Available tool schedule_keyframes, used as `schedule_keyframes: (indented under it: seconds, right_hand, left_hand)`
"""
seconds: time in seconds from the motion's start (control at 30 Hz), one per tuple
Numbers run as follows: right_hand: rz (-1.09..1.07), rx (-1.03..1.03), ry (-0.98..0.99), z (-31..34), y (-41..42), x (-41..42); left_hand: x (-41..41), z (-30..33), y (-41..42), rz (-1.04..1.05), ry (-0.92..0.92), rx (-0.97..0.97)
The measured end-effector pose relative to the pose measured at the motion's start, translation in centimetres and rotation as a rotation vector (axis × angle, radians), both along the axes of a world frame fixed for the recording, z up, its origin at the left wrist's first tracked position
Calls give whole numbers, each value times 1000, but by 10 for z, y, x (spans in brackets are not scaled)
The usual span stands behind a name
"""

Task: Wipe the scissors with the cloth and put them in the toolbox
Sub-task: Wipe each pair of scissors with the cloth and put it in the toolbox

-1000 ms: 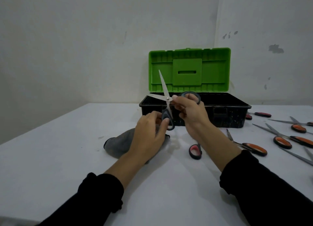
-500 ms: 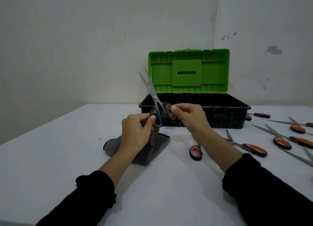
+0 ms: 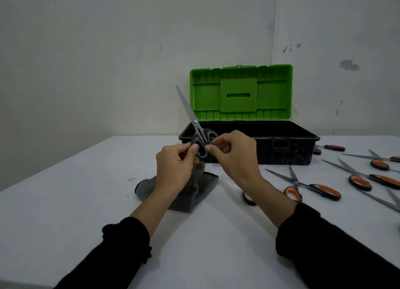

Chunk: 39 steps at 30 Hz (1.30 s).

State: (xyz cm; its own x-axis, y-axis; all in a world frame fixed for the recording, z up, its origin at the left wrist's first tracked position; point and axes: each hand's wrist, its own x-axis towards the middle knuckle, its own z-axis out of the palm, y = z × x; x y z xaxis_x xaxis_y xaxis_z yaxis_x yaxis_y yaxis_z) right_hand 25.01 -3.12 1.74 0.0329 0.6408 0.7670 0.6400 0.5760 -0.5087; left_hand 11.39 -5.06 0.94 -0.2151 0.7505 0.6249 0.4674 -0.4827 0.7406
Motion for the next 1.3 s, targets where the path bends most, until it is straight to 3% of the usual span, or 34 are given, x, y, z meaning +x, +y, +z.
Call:
schedule_keyframes:
  seconds: [0.27, 0.33, 0.43, 0.5, 0.63, 0.9, 1.03, 1.17, 1.3]
  right_hand:
    - [-16, -62, -64, 4, 5, 17]
    - [-41, -66, -103, 12, 16, 31]
    - [-80, -110, -212, 29, 42, 52]
    - [-92, -160, -280, 40, 64, 63]
    - [-73, -315, -367, 56, 105, 77]
    - [10, -665, -478, 47, 168, 90]
    - [-7, -758, -538, 42, 187, 87]
    - [38, -834, -477, 36, 192, 91]
    - [65, -747, -448, 38, 189, 93]
  left_hand:
    - [4, -2, 7, -104, 60, -55]
    - [7, -6, 14, -91, 232, -50]
    - [22, -19, 28, -106, 682, -73]
    - [34, -27, 38, -120, 845, -107]
    - [45, -36, 47, -212, 875, -165]
    - [47, -40, 50, -185, 783, -228]
    - [48, -39, 52, -177, 775, -253]
    - [48, -40, 51, -170, 768, -252]
    - [48, -41, 52, -161, 769, -221]
